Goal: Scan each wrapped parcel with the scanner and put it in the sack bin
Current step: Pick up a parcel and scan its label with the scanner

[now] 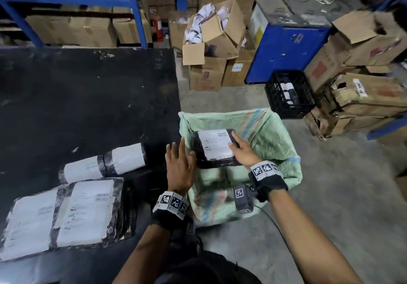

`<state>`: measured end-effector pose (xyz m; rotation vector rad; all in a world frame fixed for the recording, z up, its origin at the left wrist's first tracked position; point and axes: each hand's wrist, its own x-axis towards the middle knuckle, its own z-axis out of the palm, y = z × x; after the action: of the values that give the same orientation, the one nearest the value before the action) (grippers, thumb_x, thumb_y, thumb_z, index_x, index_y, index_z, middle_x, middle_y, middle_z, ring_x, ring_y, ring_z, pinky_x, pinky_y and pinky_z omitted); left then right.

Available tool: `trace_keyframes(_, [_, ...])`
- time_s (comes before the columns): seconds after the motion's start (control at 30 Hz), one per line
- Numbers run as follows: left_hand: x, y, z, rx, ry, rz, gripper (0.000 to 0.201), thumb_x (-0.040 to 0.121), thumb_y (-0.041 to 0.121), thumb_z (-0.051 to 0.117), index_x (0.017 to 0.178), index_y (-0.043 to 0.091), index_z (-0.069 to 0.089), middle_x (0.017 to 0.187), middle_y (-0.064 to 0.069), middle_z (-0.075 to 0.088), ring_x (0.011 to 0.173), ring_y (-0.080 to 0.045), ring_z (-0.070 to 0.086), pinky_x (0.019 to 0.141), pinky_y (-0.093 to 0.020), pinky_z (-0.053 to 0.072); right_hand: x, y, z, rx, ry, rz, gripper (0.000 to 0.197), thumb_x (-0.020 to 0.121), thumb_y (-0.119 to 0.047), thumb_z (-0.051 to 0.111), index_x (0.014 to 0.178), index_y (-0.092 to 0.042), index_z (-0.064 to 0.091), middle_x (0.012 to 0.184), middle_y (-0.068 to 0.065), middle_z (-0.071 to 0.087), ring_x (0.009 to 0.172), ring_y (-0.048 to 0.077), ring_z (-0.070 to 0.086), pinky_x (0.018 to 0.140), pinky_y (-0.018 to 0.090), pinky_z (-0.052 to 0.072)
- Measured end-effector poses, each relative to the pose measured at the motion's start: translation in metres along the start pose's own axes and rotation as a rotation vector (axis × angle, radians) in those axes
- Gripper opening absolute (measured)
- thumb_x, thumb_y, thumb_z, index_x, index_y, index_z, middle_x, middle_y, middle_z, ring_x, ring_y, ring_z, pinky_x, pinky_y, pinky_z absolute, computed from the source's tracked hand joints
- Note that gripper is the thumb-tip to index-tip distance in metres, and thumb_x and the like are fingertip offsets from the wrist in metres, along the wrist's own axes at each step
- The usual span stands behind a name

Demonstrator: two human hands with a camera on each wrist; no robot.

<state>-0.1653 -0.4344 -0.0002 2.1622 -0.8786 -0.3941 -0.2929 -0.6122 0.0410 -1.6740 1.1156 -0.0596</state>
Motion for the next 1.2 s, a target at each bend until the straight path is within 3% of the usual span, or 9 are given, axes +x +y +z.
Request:
trace_keyframes(0.13, [0.009,0.0,0.025,0.125,-0.09,-0.064,0.083,0.094,0.05,0.016,0.162,0.001,0.02,0.169,-0.027,0.015,0.159,-0.043,0.007,0.13,-0.048,0.006,0.054,0.019,-0.017,-0.158,-0.093,0.204,0.058,0.104,-0.027,0.047,0.157,-0.024,0.025,0.162,0.002,0.026,0.142,0.027,0.038,0.114,0.03,0.031])
trace_keyframes(0.27, [0.007,0.001,0.035,0.146,-0.137,-0.103,0.075,0.098,0.006,0.037,0.164,0.003,0.001,0.173,-0.016,0.004,0.161,-0.03,0.001,0.13,-0.047,0.013,0.097,0.046,-0.013,-0.286,-0.133,0.26,0.057,0.103,-0.023,0.051,0.156,-0.02,0.029,0.153,0.009,0.041,0.134,0.029,0.048,0.091,0.013,0.043])
trace_keyframes(0.37, [0.004,0.002,0.035,0.118,-0.106,-0.092,0.087,0.08,0.011,0.024,0.164,0.003,0.003,0.173,-0.013,0.006,0.161,-0.027,0.002,0.131,-0.044,0.011,0.129,0.078,0.003,-0.325,-0.179,0.31,0.063,0.1,-0.025,0.054,0.157,-0.024,0.026,0.132,0.01,0.054,0.112,0.024,0.058,0.092,0.029,0.046])
trace_keyframes(0.43, [0.004,0.001,0.035,0.113,-0.1,-0.108,0.089,0.08,0.0,0.034,0.164,0.005,0.004,0.174,-0.012,0.007,0.161,-0.026,0.002,0.131,-0.044,0.012,0.142,0.099,0.016,-0.29,-0.17,0.319,0.063,0.1,-0.021,0.054,0.156,-0.025,0.026,0.137,0.011,0.053,0.107,0.022,0.057,0.083,0.026,0.042])
trace_keyframes(0.57, [0.009,-0.003,0.048,0.148,-0.074,-0.124,0.087,0.087,-0.012,0.04,0.164,0.006,0.005,0.174,-0.009,0.007,0.161,-0.021,-0.001,0.131,-0.043,0.015,0.164,0.14,0.047,-0.226,-0.167,0.3,0.061,0.1,-0.008,0.051,0.155,-0.02,0.03,0.154,0.015,0.041,0.138,0.031,0.044,0.1,0.023,0.038])
trace_keyframes(0.7, [0.008,-0.009,0.057,0.194,-0.06,-0.079,0.09,0.087,-0.015,0.047,0.164,0.005,0.004,0.173,-0.011,0.011,0.162,-0.023,0.004,0.13,-0.044,0.021,0.173,0.166,0.076,-0.163,-0.073,0.135,0.065,0.097,0.0,0.051,0.156,-0.011,0.025,0.156,0.018,0.036,0.141,0.034,0.042,0.097,0.006,0.031])
trace_keyframes(0.87, [0.01,-0.016,0.057,0.195,-0.063,-0.088,0.087,0.09,-0.007,0.044,0.164,0.008,0.002,0.173,-0.009,0.011,0.162,-0.021,0.004,0.127,-0.048,0.027,0.187,0.183,0.099,-0.34,-0.098,0.047,0.079,0.094,-0.008,0.048,0.16,-0.024,0.007,0.164,0.004,0.021,0.139,0.032,0.041,0.09,0.025,0.041])
trace_keyframes(1.1, [0.013,-0.017,0.058,0.223,-0.045,-0.087,0.087,0.088,-0.009,0.046,0.165,0.006,0.008,0.173,-0.009,0.016,0.162,-0.022,0.009,0.126,-0.049,0.031,0.192,0.213,0.111,-0.367,-0.095,0.112,0.07,0.098,-0.011,0.05,0.158,-0.014,0.014,0.166,0.008,0.009,0.154,0.029,0.007,0.121,0.036,0.02])
trace_keyframes(1.2, [0.014,-0.015,0.059,0.218,-0.054,-0.092,0.089,0.088,-0.007,0.051,0.164,0.006,0.008,0.173,-0.009,0.016,0.161,-0.023,0.009,0.126,-0.049,0.03,0.191,0.2,0.107,-0.451,-0.154,0.124,0.071,0.098,-0.011,0.049,0.158,-0.011,0.011,0.165,0.013,0.013,0.152,0.032,0.015,0.12,0.038,0.021])
